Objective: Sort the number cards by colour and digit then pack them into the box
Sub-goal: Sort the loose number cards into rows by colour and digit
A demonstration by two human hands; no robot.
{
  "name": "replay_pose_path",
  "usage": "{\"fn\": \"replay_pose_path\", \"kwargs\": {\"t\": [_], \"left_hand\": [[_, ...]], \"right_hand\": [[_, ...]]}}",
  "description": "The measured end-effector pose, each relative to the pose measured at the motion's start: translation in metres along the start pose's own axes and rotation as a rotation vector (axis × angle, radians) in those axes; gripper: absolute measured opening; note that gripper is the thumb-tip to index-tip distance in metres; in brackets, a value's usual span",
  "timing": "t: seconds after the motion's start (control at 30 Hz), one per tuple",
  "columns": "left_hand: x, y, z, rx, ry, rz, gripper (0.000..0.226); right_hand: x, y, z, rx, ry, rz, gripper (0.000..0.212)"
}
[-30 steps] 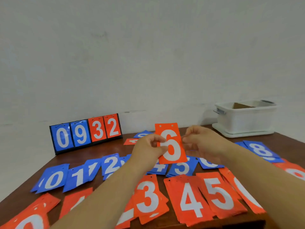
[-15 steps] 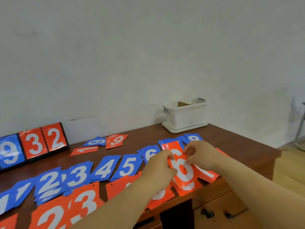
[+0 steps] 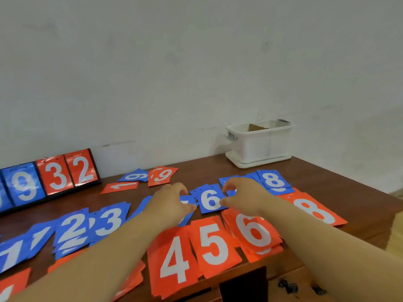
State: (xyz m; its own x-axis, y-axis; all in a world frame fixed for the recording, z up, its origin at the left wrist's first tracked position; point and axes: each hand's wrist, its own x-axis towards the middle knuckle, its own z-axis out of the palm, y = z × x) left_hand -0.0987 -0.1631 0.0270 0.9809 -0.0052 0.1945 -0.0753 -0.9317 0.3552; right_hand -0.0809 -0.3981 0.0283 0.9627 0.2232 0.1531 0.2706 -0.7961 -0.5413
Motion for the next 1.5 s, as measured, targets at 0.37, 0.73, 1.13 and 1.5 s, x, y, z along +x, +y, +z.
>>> {"fn": "replay_pose_path", "kwargs": {"t": [0.37, 0.73, 1.13, 1.5], "left_hand": [[0.081, -0.182, -0.052, -0.009, 0.082, -0.396, 0.069], [0.179, -0.257, -0.025, 0.205, -0.008, -0.703, 0.092], [0.214, -0.268, -0.018, 0.099, 0.010, -0.696, 0.092], [0.198, -0.256, -0.011, -0.073, 0.238, -0.488, 0.066]], "right_hand": [[0.163, -0.085, 0.074, -0.005, -0.123, -0.081, 0.031], [0.309, -0.098, 0.160, -0.170, -0.112, -0.025, 0.064], [0.336, -0.075, 0.173, -0.013, -0.117, 0.016, 0.083], [0.331, -0.062, 0.174, 0.403, 0.081, 0.003, 0.067]]}}
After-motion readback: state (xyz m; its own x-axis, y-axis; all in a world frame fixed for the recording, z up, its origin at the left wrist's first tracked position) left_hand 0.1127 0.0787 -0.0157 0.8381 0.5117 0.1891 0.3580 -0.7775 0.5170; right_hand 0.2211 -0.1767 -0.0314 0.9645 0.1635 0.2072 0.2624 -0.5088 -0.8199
